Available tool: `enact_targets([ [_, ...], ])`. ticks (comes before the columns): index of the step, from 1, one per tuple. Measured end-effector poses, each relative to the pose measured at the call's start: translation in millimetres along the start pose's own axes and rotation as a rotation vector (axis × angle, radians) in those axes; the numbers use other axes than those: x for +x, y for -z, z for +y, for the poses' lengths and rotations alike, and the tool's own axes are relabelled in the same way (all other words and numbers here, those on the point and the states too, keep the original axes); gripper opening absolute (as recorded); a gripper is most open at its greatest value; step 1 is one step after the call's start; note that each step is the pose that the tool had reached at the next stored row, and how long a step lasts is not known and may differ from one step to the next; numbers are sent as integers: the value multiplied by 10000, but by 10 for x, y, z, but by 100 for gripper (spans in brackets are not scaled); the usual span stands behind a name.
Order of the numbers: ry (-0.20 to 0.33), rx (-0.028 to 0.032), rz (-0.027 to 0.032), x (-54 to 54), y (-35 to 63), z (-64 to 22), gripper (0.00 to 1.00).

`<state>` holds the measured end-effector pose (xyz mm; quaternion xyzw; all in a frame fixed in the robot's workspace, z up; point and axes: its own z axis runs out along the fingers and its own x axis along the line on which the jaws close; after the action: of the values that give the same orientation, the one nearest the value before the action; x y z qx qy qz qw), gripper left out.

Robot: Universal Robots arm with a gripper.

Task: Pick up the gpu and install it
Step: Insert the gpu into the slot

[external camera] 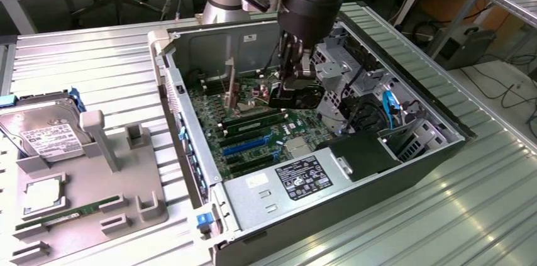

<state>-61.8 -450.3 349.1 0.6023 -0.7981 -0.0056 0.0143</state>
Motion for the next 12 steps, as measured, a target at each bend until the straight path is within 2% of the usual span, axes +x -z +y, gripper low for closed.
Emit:
enact_targets([
  [7,1217,20,32,2,-15,5,26],
  [12,1346,24,35,23,-34,79,26],
])
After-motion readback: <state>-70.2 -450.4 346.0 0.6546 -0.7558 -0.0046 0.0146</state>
